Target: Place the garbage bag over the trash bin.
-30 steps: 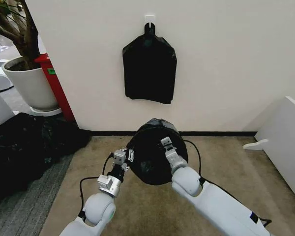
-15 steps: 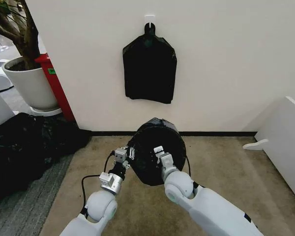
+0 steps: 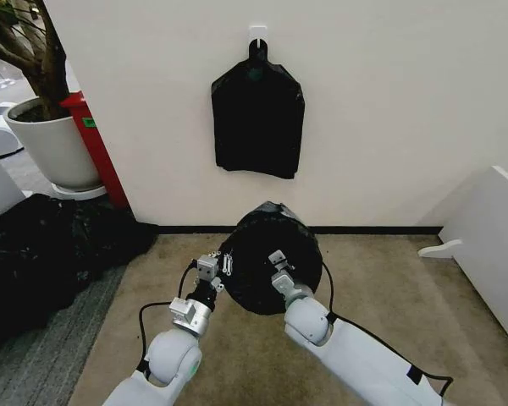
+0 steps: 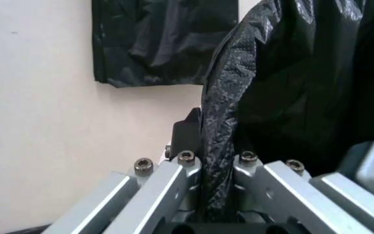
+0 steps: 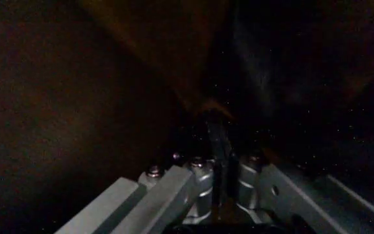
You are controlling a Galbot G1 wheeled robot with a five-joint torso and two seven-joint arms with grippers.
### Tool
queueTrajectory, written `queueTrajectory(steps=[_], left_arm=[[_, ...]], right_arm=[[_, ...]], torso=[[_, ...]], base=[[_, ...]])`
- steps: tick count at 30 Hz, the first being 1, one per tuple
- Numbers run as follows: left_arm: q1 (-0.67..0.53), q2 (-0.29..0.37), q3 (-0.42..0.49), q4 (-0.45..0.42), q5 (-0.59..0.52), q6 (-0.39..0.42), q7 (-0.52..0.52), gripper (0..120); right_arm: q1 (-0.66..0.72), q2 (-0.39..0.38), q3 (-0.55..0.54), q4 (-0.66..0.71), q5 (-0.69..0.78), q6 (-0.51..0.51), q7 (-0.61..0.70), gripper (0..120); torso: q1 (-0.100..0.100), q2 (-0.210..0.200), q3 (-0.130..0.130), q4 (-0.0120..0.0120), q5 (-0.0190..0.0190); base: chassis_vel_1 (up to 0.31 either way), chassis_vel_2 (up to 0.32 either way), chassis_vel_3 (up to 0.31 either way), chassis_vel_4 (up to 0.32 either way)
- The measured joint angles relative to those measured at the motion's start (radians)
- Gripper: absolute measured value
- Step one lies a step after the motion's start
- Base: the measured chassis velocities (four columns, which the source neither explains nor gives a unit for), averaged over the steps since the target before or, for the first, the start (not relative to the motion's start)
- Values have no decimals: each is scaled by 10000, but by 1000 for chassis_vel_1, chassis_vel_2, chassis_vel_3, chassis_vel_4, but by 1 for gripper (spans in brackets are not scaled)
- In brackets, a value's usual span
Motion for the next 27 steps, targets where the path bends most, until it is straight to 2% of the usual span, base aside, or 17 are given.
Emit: queueTrajectory(steps=[4, 7, 13, 19, 27], left_arm=[[-57, -44, 56, 107, -11, 12, 1, 1], [-60, -80, 105, 142, -14, 24, 3, 1], [15, -104, 161, 135, -5, 42, 21, 1], [142, -53, 123, -34, 10, 42, 42, 1], [214, -28, 89, -96, 23, 40, 62, 1]], right_arm=[[157, -46, -340, 795, 1939, 160, -36, 0], [315, -42, -461, 814, 2221, 165, -90, 0], [986, 118, -599, 177, 2289, 4, -115, 0], [1449, 314, -377, -700, 2407, -776, 369, 0], [1436, 200, -77, -865, 2232, -1416, 649, 0]], torso=[[0, 0, 0, 0, -1], [0, 0, 0, -1, -1], [0, 0, 0, 0, 0], [0, 0, 0, 0, 0], [0, 0, 0, -1, 0]], base=[[0, 0, 0, 0], [0, 0, 0, 0], [0, 0, 0, 0], [0, 0, 0, 0], [0, 0, 0, 0]])
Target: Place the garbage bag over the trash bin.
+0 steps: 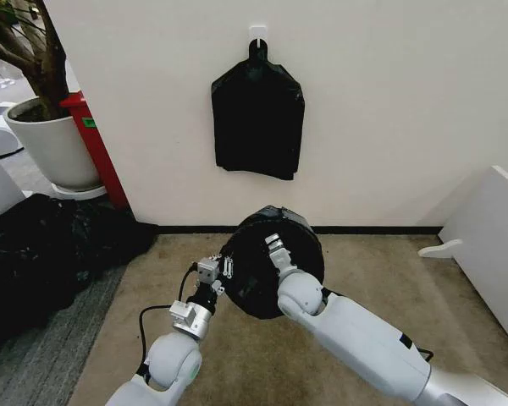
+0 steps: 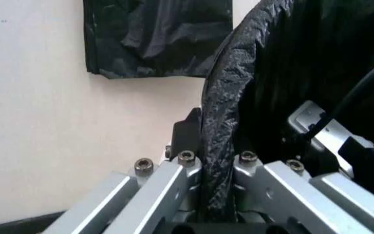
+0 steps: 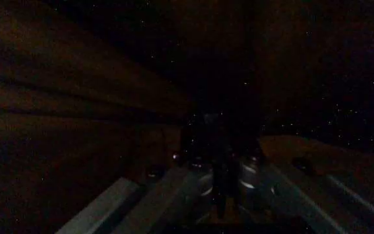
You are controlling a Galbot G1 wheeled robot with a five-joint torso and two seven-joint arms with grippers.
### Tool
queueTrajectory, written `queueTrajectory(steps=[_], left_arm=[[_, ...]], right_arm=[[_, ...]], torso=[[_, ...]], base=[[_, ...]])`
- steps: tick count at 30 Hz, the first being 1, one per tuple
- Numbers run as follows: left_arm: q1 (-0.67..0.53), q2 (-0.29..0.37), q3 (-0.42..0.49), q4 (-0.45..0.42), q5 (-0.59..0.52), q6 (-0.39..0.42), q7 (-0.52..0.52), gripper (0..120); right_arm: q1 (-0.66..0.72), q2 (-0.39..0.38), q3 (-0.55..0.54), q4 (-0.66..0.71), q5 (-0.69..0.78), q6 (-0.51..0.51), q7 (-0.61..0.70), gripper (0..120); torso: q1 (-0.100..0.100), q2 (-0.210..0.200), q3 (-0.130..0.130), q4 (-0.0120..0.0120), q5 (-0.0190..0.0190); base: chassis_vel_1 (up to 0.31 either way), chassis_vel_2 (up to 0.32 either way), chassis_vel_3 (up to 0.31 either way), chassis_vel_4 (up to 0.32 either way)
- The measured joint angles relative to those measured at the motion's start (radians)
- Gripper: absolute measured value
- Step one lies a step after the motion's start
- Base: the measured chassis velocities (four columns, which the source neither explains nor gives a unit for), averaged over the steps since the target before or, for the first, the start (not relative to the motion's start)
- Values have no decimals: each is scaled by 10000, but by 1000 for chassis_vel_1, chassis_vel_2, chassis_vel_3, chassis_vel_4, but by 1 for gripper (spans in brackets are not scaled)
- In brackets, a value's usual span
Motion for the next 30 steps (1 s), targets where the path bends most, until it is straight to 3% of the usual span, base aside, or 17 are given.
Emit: queueTrajectory(steps=[4, 8, 11, 19, 24, 27, 30], left_arm=[[8, -11, -1, -2, 18, -8, 0, 1], [25, -24, 7, -4, 42, -8, 1, 1], [35, -27, 9, -39, 43, -8, 6, 1], [96, 27, -60, -181, 29, -8, 11, 1], [120, 28, -67, -194, 22, -7, 23, 1], [78, 14, -57, -132, 22, -7, 22, 1], [25, -7, -29, -60, 19, -12, 17, 1]], right_arm=[[-79, -112, 19, 282, -56, 485, -144, 0], [-236, -197, -196, 542, -3, 2145, -1152, 0], [-289, -126, -271, 579, 319, 2049, -1124, 0], [-400, 30, -271, 421, 1175, 520, -340, 0], [-417, -94, -122, 131, 152, 58, -177, 0], [-475, -237, -61, 114, -1155, 371, -410, 0], [-546, -291, -88, 335, -1353, 727, -548, 0]], torso=[[0, 0, 0, -2, 0], [0, 0, 0, 1, 0], [0, 0, 0, 0, 0], [0, 0, 0, 1, 0], [0, 0, 0, 0, 0], [0, 0, -1, 0, 0], [0, 0, -1, -1, 0]], base=[[0, 0, 0, 0], [0, 0, 0, 0], [0, 0, 0, 0], [0, 0, 0, 0], [0, 0, 0, 0], [0, 0, 0, 0], [0, 0, 0, 0]])
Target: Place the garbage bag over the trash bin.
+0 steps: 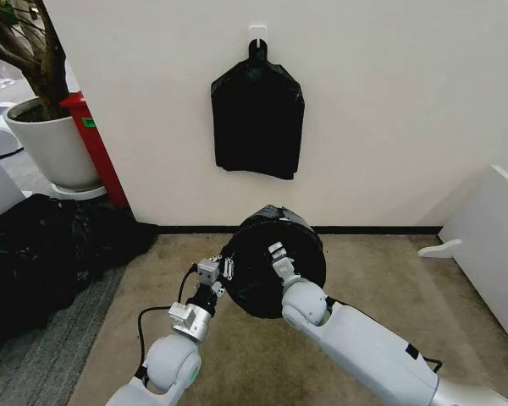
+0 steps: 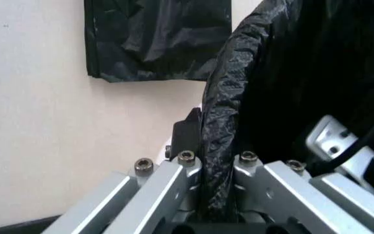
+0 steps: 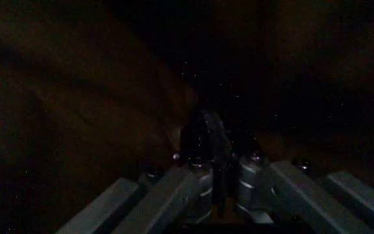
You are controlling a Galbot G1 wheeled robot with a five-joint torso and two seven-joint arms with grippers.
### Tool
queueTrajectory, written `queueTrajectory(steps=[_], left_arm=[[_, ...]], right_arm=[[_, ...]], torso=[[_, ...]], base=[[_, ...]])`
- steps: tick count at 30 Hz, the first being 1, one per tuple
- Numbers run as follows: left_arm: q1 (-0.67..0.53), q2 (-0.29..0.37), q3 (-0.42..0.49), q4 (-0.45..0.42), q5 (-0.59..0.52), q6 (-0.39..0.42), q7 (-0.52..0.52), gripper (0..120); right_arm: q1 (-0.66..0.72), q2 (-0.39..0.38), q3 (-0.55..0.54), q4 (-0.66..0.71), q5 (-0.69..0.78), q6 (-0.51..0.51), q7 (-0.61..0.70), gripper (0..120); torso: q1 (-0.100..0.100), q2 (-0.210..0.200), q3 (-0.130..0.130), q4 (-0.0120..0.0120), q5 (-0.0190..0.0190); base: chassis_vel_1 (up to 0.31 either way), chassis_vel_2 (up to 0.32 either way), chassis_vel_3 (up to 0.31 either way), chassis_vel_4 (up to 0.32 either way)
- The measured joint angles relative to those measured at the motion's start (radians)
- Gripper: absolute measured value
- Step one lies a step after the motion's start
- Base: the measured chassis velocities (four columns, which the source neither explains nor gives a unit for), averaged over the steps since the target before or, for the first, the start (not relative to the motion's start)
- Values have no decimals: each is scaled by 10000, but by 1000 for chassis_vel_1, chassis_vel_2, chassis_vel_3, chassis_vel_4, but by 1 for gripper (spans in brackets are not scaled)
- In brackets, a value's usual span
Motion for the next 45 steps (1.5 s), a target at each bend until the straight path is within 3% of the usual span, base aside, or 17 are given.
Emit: queueTrajectory(steps=[4, 7, 11, 15, 19, 25, 32, 34, 40, 42, 45], left_arm=[[-64, -7, 27, 104, -5, -8, 7, 1], [-77, 12, 32, 123, -13, -10, 12, 1], [-82, 31, 8, 107, -32, -12, 12, 1], [-70, 55, -51, 59, -52, -26, 13, 1], [-29, 64, -103, 15, -65, -44, 13, 1], [-28, 60, -111, -45, -99, -44, 21, 1], [-12, 84, -133, -17, -532, 91, -48, 1], [-13, 83, -134, -12, -577, 112, -60, 1], [-156, 81, -171, 117, -1540, 710, -378, 1], [-198, 81, -173, 139, -1704, 831, -432, 1], [-574, -17, -162, 500, -2668, 1464, -856, 1]], right_arm=[[-147, 13, -195, 677, 1185, 441, -35, 0], [-184, 155, -321, 1059, 2624, 134, 395, 0], [-216, 195, -426, 1046, 2955, -480, 749, 0], [-254, 104, -475, 897, 2674, -993, 951, 0], [-261, -18, -399, 529, 1462, -1414, 915, 0], [-292, -133, -242, 465, 553, -1335, 683, 0], [-518, -195, -116, 1081, 516, 753, -96, 0], [-539, -208, -116, 1124, 507, 916, -165, 1], [-1032, -578, -91, 1716, -572, 2899, -1180, 28], [-1124, -661, -73, 1818, -786, 3090, -1318, 30], [-1657, -1047, 127, 2549, -1767, 3986, -1875, 45]], torso=[[0, 0, 0, 1, 0], [0, 0, 0, 3, 0], [0, 0, 0, 2, 0], [0, 0, 0, 1, 0], [0, 0, 0, 1, 1], [0, 0, 0, 1, 1], [0, 0, 0, 2, 1], [0, 0, 0, 3, 1], [0, 0, 0, 2, 1], [0, 0, 0, 2, 2], [0, 0, 0, 2, 1]], base=[[0, 0, 0, 0], [0, 0, 0, 0], [0, 0, 0, 0], [0, 0, 0, 0], [0, 0, 0, 0], [0, 0, 0, 0], [0, 0, 0, 0], [0, 0, 0, 0], [0, 0, 0, 0], [0, 0, 0, 0], [0, 0, 0, 0]])
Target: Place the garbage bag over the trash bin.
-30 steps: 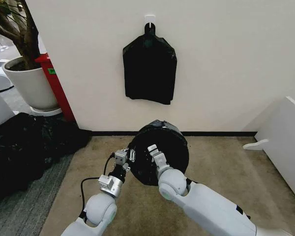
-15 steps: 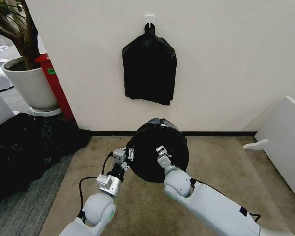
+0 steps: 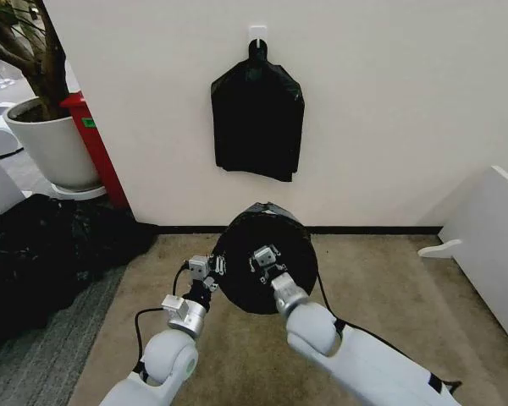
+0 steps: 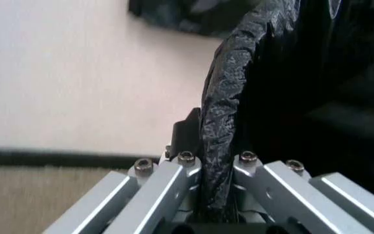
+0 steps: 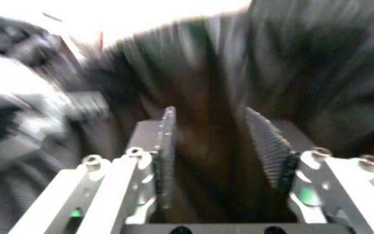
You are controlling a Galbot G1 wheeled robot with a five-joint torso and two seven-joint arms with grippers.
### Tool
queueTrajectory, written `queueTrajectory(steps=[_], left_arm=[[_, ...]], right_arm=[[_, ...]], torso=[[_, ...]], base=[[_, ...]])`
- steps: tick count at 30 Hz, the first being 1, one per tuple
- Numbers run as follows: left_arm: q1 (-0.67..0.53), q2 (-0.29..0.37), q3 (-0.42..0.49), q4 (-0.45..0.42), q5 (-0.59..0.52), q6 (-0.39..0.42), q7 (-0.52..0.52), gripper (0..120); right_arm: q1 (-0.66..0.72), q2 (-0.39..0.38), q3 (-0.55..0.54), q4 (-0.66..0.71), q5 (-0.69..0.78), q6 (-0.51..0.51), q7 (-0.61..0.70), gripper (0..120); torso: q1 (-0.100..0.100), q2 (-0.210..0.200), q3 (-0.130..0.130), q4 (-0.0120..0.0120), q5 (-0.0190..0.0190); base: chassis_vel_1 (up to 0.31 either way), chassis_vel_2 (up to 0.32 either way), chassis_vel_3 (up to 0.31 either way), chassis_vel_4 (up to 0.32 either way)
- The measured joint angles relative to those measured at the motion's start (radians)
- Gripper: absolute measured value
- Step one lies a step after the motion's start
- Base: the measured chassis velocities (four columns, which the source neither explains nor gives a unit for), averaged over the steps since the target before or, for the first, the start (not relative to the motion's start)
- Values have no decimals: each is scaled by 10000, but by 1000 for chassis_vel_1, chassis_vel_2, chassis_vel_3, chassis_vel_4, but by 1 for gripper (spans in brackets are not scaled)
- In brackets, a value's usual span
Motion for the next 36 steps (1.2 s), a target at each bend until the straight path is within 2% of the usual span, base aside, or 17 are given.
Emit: queueTrajectory(steps=[2, 4, 7, 11, 12, 16, 18, 19, 24, 31, 36], left_arm=[[-296, -113, 15, 267, -572, 406, -320, 1], [-377, -157, 5, 340, -772, 534, -452, 1], [-451, -308, -199, 518, -1223, 821, -819, 1], [-426, -261, -205, 776, -728, 585, -514, 1], [-426, -261, -205, 776, -728, 585, -514, 1], [-542, -35, -168, 1394, 413, -591, 862, 1], [-800, 199, -261, 1967, 724, -1723, 1992, 1], [-800, 199, -261, 1967, 724, -1723, 1992, 1], [-1463, 642, -406, 2866, 883, -3518, 3822, 1], [-1653, 896, -511, 3226, 876, -4383, 5371, 1], [-1552, 947, -535, 3265, 1050, -4627, 5534, 1]], right_arm=[[-342, -79, 234, 427, -561, 594, -198, 53], [-419, -77, 314, 507, -738, 784, -242, 54], [-562, 165, 737, 566, -1599, 2029, -360, 68], [-468, 153, 1116, 767, -1330, 2545, -412, 85], [-468, 153, 1116, 767, -1330, 2545, -412, 85], [258, -548, 1289, 1067, 781, 2279, -667, 98], [814, -1073, 1324, 763, 1857, 2725, -1542, 100], [814, -1073, 1324, 763, 1857, 2725, -1542, 100], [1518, -1790, 1509, -793, 2343, 4285, -3909, 100], [1559, -2053, 1686, -1144, 2607, 4533, -4420, 100], [1523, -2226, 1773, -1062, 2596, 4508, -4484, 100]], torso=[[0, 0, 0, -2, -1], [0, 0, -1, -5, 0], [0, 0, 0, -1, 1], [0, 0, 0, 1, 1], [0, 0, 0, 1, 1], [0, 0, 0, -2, -2], [0, 0, 1, 0, 0], [0, 0, 1, 0, 0], [0, 0, 2, -1, 1], [0, -1, 1, -1, 0], [0, 0, 1, 0, -1]], base=[[0, 0, 0, 0], [0, 0, 0, 0], [0, 0, 0, 0], [0, 0, 0, 0], [0, 0, 0, 0], [0, 0, 0, 0], [0, 0, 0, 0], [0, 0, 0, 0], [0, 0, 0, 0], [0, 0, 0, 0], [0, 0, 0, 0]])
